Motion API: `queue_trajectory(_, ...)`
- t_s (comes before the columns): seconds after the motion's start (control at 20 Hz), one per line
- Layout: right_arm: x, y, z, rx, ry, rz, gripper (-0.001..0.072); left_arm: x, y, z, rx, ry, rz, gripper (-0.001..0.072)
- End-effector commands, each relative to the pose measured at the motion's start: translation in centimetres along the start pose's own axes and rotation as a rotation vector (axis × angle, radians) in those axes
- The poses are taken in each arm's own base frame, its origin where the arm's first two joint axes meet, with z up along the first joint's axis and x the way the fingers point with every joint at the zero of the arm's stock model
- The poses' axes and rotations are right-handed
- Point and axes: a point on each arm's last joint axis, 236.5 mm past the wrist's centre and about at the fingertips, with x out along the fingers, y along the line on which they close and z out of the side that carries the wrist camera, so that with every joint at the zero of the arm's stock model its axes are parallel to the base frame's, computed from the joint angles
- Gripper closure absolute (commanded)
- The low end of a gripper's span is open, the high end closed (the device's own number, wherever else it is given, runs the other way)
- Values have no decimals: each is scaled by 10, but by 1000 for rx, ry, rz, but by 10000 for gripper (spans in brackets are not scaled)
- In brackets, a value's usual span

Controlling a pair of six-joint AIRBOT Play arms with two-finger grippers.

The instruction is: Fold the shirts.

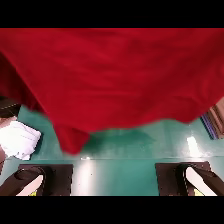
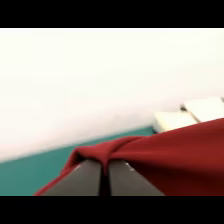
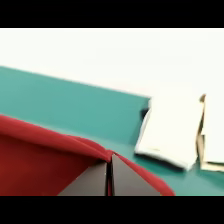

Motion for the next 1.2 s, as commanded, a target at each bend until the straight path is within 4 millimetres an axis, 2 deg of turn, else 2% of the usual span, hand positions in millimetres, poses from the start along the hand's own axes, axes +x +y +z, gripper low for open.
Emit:
queue_trajectory(0.0,77,-9,-51,72,215,59,696,78,12,-113,-44,344,-25,680)
queue_trajectory(0.05,105,-17,-82,92,314,46,696,104,17,-163,-62,475,-31,680)
queue_trajectory(0.15,160,-23,-158,113,537,48,696,145,24,-260,-92,691,-45,680)
queue_trajectory(0.25,200,-17,-226,151,714,87,696,174,31,-346,-131,849,-43,680)
queue_trajectory(0.35,236,-14,-283,180,832,102,696,198,39,-416,-154,955,-30,680)
queue_trajectory(0.4,250,-14,-299,201,861,101,695,204,41,-439,-162,989,-27,679)
queue_trajectory(0.45,261,-15,-313,225,883,95,688,206,41,-457,-169,1021,-28,675)
queue_trajectory(0.5,267,-14,-324,248,905,98,548,207,44,-467,-172,1039,-24,459)
queue_trajectory(0.55,271,-15,-330,268,921,106,379,205,48,-469,-182,1049,-15,150)
queue_trajectory(0.65,271,-11,-326,326,936,154,375,193,68,-463,-208,1078,14,159)
queue_trajectory(0.7,269,-9,-319,360,925,183,375,180,79,-459,-231,1111,27,160)
queue_trajectory(0.8,258,1,-301,414,885,251,377,144,94,-453,-333,1185,31,159)
queue_trajectory(0.9,239,9,-292,409,851,291,377,112,104,-459,-437,1209,47,159)
queue_trajectory(1.0,217,16,-295,395,851,300,377,78,102,-483,-523,1233,78,159)
queue_trajectory(1.05,207,21,-298,399,854,301,376,58,97,-501,-550,1258,94,159)
queue_trajectory(1.15,191,33,-303,384,851,310,377,26,78,-539,-597,1315,96,159)
